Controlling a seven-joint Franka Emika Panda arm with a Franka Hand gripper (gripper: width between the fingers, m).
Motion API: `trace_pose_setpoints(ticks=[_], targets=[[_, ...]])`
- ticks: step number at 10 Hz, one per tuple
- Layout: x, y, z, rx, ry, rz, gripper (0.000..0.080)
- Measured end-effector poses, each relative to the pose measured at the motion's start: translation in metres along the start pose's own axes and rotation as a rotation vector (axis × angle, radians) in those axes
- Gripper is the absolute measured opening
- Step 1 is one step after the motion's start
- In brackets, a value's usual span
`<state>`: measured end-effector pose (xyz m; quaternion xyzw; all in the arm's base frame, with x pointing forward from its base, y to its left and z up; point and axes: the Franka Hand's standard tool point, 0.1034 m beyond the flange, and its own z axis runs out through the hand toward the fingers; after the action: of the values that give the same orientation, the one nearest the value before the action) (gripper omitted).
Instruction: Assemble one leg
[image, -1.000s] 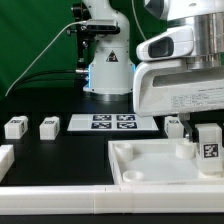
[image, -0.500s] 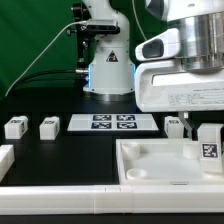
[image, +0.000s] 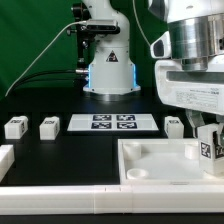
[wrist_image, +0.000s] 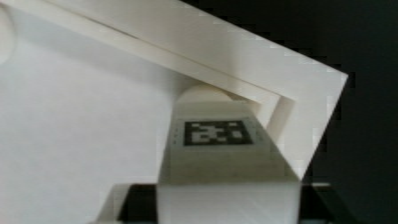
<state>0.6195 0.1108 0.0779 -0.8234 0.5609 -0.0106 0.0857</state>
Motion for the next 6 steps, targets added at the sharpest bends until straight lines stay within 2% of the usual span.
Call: trace_pose_setpoints(ticks=[1, 2, 3, 4, 6], targets=[[-0.0027, 0.0000, 0.0009, -0.002, -0.001, -0.016, 0.0304], [-0.0045, -0.0001, 0.0011, -0.003, -0.002, -0.019, 0.0509], [-0.0060, -0.0004, 0.0013, -0.003, -0.003, -0.021, 0.0509], [-0.0076, -0.0007, 0.0015, -0.004, -0.003, -0.026, 0.0623], [-0.0104, -0.0012, 0.0018, -0.004, -0.004, -0.062, 0.0641]])
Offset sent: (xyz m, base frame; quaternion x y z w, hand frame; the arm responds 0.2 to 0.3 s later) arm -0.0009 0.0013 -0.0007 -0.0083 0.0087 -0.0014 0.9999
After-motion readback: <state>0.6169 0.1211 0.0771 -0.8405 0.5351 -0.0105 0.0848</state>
